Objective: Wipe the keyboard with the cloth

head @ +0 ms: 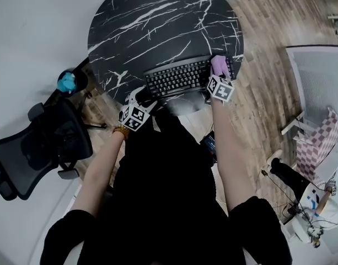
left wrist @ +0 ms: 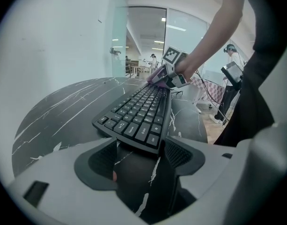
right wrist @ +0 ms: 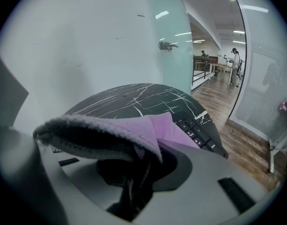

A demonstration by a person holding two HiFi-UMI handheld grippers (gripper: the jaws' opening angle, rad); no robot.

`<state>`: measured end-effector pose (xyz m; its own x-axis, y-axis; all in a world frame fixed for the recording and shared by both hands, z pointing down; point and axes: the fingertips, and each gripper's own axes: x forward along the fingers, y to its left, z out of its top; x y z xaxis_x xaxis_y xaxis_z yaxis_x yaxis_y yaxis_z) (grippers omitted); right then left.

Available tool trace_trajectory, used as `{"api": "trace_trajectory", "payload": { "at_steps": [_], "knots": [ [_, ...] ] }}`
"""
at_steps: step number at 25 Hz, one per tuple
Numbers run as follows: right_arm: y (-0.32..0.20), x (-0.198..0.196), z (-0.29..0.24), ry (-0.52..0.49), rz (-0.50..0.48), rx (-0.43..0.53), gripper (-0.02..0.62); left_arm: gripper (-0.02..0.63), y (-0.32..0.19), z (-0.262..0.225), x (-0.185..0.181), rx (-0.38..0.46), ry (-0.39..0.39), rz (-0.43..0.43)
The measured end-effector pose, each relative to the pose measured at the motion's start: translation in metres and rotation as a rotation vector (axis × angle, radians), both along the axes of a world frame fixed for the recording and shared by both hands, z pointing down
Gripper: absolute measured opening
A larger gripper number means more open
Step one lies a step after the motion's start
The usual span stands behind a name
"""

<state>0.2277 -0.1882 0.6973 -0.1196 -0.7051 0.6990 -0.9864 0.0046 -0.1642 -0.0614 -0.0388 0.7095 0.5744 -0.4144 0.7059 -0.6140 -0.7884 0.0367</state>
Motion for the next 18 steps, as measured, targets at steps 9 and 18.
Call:
{"api": "trace_trajectory", "payload": {
  "at_steps": [9,18],
  "knots": [
    [0.011,-0.029,0.000,-0.029,0.007,-0.004,0.080,0.310,0.003,0.004,-0.001,0.001,-0.028,0.017],
    [0.016,-0.051,0.001,-0.028,-0.018,-0.001,0.080,0.309,0.002,0.006,-0.001,-0.012,-0.015,0.002]
  ]
}}
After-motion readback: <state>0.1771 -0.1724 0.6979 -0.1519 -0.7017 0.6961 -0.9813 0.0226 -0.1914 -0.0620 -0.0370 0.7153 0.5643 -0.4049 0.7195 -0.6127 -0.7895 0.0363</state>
